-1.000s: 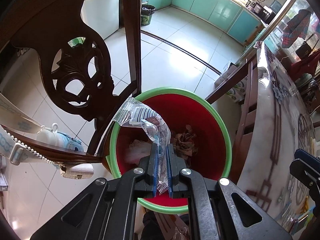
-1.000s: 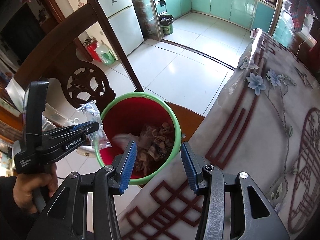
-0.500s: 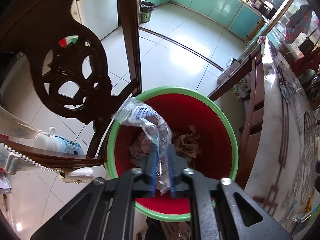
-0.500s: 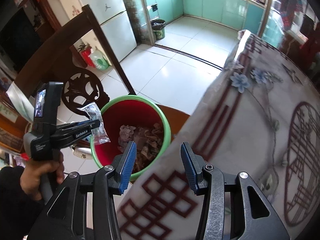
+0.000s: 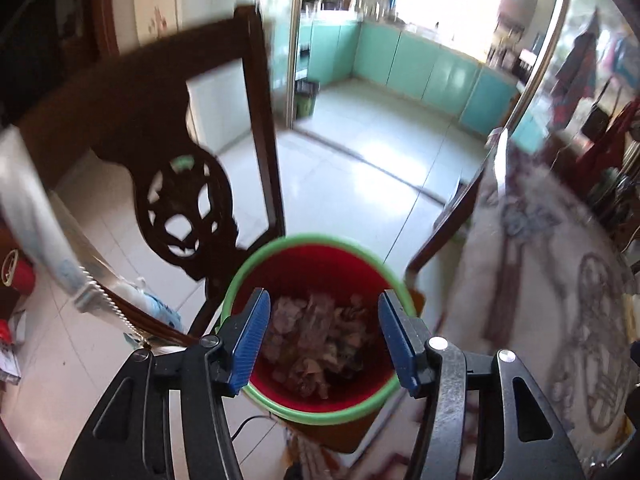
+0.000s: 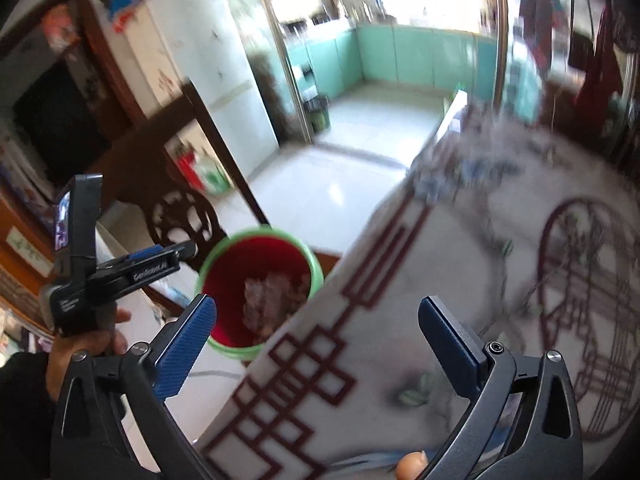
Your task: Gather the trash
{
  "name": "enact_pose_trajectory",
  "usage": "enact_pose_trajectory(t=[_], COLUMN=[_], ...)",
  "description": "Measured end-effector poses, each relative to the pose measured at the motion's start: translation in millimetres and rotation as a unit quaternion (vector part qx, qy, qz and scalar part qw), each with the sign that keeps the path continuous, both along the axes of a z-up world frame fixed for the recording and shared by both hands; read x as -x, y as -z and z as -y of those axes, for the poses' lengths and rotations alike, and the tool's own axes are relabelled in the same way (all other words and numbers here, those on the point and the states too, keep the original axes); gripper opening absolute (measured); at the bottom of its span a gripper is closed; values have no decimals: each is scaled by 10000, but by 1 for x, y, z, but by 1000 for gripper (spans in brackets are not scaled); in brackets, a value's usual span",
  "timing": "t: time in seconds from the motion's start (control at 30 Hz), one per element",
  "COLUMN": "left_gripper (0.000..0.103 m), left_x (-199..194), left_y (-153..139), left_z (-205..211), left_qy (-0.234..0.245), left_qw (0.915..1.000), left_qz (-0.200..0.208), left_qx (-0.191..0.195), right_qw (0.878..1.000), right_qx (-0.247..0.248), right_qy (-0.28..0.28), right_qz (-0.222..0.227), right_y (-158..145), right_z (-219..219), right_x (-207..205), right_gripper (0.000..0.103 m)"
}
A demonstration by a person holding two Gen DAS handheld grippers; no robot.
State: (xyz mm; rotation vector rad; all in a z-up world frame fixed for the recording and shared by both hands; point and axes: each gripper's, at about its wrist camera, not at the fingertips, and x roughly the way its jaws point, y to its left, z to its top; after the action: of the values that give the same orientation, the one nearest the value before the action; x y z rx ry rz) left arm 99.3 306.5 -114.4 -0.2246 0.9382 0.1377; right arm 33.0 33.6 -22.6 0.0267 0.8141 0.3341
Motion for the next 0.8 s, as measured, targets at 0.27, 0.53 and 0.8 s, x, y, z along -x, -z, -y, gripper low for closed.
enact_pose_trajectory(t=[0.27,0.53,0.8], left_gripper=[88,93,97], left_x=[84,144,170], left_y=[-105,-183,-228], left_z=[73,151,209], left_qy=[-30,261,347], left_qw=[9810,9488,9445], left_qz=[1940,3140,3260], left_qx=[-39,-213,-224], right_qw=[9835,9650,9642], right_qx=[-170,-161,230], right_qy=[239,1105,1682], right_qz=[1783,2374,2038], right_y=[-57,-88,-107], right_z=[77,142,169], right_x=[79,108,114], right_gripper=[103,103,103])
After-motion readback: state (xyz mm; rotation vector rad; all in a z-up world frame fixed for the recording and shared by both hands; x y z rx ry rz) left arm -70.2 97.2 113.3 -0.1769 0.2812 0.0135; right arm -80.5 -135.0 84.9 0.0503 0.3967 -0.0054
